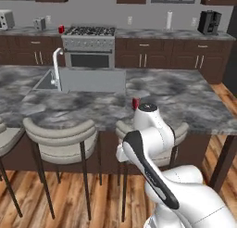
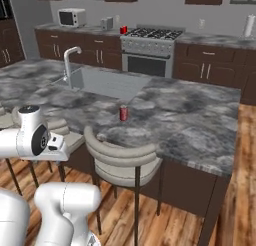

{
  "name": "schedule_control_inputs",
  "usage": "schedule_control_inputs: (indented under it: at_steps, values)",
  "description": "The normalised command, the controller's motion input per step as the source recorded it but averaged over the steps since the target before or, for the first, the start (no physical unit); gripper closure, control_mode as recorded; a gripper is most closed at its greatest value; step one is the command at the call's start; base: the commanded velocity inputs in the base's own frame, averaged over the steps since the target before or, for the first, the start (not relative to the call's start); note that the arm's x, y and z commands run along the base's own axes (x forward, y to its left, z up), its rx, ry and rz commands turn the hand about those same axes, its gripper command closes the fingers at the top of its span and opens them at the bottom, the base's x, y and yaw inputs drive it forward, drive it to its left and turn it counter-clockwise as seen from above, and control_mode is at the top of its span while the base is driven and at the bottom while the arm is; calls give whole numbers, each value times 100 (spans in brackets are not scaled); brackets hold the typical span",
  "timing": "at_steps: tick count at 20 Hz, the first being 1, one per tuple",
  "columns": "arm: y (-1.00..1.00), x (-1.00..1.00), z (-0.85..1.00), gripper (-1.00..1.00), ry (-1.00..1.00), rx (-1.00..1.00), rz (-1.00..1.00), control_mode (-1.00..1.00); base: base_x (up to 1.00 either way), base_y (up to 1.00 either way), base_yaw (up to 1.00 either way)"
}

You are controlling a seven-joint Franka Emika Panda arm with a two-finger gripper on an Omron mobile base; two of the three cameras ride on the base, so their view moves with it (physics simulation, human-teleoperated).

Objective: Four empty soda cans are scattered around the kitchen. Gather all the cans and cluster them next to the stove for recycling.

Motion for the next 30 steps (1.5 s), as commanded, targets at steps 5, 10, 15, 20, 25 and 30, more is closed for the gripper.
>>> schedule_control_inputs:
  at_steps: [5, 10, 15, 20, 25, 30]
  values:
    - [0, 0, 0, -100, 0, 0, 0, 100, 29, 17, -16]
    - [0, 0, 0, -100, 0, 0, 0, 100, 93, 36, -24]
    - [0, 0, 0, -100, 0, 0, 0, 100, 32, 44, -21]
    - [0, 0, 0, -100, 0, 0, 0, 100, 44, 9, -27]
    - [0, 0, 0, -100, 0, 0, 0, 100, 18, 0, -29]
    - [0, 0, 0, -100, 0, 0, 0, 100, 4, 0, -13]
